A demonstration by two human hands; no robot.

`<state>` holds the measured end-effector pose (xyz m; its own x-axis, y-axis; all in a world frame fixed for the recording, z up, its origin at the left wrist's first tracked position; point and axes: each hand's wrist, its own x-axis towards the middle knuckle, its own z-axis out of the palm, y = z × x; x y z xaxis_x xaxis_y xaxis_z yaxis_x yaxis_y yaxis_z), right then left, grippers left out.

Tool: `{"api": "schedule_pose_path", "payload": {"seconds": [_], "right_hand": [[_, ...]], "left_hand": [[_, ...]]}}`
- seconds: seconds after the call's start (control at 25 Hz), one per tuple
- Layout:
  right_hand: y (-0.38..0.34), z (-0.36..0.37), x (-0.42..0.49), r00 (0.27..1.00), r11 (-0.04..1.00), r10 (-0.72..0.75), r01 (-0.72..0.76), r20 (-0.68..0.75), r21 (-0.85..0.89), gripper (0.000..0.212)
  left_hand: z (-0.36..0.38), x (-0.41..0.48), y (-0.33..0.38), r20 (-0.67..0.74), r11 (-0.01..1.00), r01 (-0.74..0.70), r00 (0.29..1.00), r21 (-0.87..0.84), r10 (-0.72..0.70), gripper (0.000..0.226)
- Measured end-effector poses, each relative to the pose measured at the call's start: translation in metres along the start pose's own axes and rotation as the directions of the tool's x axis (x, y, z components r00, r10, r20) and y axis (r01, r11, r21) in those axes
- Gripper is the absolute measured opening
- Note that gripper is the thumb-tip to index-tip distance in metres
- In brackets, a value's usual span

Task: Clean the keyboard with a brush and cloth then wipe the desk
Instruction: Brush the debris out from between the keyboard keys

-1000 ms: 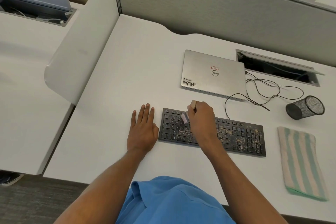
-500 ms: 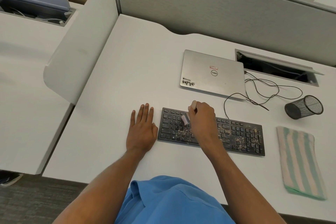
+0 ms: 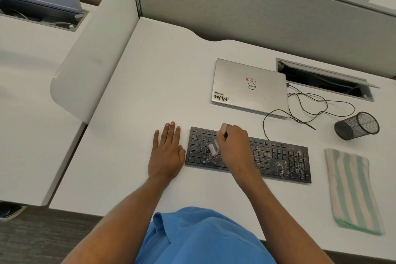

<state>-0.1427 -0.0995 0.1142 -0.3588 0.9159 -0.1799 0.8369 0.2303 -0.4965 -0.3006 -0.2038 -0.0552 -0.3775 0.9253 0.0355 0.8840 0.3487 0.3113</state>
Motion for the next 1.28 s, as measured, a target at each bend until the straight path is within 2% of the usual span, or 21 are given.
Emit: {"api": "schedule_pose_path", "payload": {"seconds": [0.2, 0.36, 0.64, 0.76, 0.96, 1.12, 1.2, 1.28], "right_hand": [[0.004, 0.015, -0.005, 1.0, 0.998, -0.016, 0.017, -0.02, 0.054, 0.035], [0.008, 0.01, -0.007, 0.997, 1.0, 0.025, -0.026, 0.075, 0.013, 0.031], [0.003, 0.007, -0.004, 0.996, 0.997, 0.028, -0.022, -0.083, 0.078, 0.034], [0.005, 0.01, -0.008, 0.999, 0.997, 0.022, -0.02, -0.024, 0.077, 0.033], [0.011, 0.004, -0.009, 0.996, 0.999, 0.021, -0.017, 0.091, -0.036, 0.027], [0.0, 0.007, -0.011, 0.991, 0.974, -0.096, 0.074, 0.095, 0.216, 0.037], [-0.008, 0.012, -0.011, 0.981, 0.945, -0.112, 0.056, 0.156, 0.323, 0.032], [-0.01, 0.018, -0.008, 0.954, 0.949, -0.132, 0.044, 0.268, 0.312, 0.022]], "left_hand": [[0.0, 0.0, 0.0, 0.004, 1.0, -0.001, 1.0, 0.007, 0.001, 0.067], [0.001, 0.0, 0.0, -0.008, 1.0, 0.0, 1.0, -0.006, 0.0, 0.067], [0.001, 0.0, 0.0, -0.003, 1.0, -0.002, 1.0, -0.002, 0.002, 0.067], [0.002, 0.0, -0.001, -0.003, 1.0, -0.004, 1.0, -0.003, 0.004, 0.067], [0.001, 0.0, 0.0, -0.015, 1.0, -0.007, 1.0, -0.011, 0.006, 0.067], [0.002, 0.0, 0.0, -0.014, 1.0, -0.005, 1.0, -0.006, 0.005, 0.067], [0.002, -0.001, 0.0, -0.015, 1.0, -0.007, 1.0, 0.005, 0.007, 0.066], [0.001, 0.0, 0.0, -0.021, 1.0, -0.008, 1.0, 0.007, 0.008, 0.067]]}}
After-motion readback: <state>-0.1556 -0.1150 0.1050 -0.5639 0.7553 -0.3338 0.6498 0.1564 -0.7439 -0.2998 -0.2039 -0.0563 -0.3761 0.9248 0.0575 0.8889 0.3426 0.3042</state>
